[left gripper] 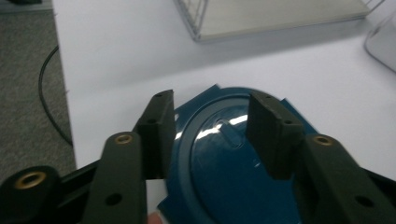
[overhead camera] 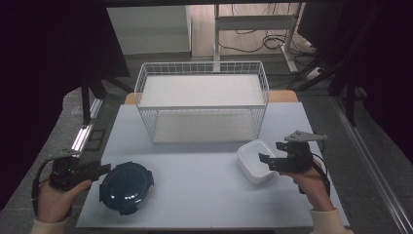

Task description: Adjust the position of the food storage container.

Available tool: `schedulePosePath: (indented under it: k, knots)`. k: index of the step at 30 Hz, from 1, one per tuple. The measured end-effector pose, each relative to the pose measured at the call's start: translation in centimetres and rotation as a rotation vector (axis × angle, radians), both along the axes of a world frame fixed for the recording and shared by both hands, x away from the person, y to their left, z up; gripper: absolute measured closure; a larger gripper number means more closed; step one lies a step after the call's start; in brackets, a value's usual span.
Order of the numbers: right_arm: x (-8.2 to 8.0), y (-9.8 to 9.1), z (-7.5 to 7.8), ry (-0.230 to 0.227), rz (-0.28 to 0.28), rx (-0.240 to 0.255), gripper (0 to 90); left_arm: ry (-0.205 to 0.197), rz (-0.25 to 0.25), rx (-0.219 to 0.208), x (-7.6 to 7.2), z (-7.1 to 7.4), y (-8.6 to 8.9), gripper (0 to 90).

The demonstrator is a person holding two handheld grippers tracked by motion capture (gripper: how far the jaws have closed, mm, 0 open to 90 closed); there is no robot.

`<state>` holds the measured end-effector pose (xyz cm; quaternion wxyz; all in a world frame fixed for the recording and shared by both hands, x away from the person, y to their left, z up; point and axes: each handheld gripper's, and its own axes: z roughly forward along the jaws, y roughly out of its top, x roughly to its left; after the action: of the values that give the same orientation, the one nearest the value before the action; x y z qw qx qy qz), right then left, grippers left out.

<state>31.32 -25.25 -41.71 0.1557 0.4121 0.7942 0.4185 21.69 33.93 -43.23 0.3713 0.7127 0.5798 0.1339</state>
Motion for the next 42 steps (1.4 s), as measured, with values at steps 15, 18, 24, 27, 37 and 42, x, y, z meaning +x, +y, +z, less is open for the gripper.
schedulePosePath:
  k: [15, 18, 24, 27, 37, 42]
  knots:
    - [0.0, 0.3, -0.1, -0.002, -0.001, -0.014, 19.3, 0.093, 0.026, -0.037, -2.1, -3.3, 2.4, 89.2]
    - [-0.1, 0.4, -0.2, -0.004, 0.002, -0.015, 19.3, 0.123, 0.04, -0.026, -2.4, -4.0, 2.8, 90.0]
    - [-0.1, 0.5, -0.1, -0.008, 0.001, -0.021, 19.3, 0.166, 0.101, -0.016, -3.2, -5.4, 3.5, 90.0]
    - [-0.1, 0.4, 0.0, -0.011, 0.0, -0.022, 19.3, 0.185, 0.107, -0.014, -3.4, -6.0, 3.5, 90.0]
    - [-0.3, 0.6, 0.2, -0.021, -0.003, -0.028, 19.3, 0.223, 0.068, -0.041, -3.2, -7.2, 2.5, 90.0]
    - [-0.3, 0.8, 0.3, -0.023, 0.002, -0.029, 19.3, 0.227, 0.076, -0.042, -3.0, -7.6, 1.8, 90.0]
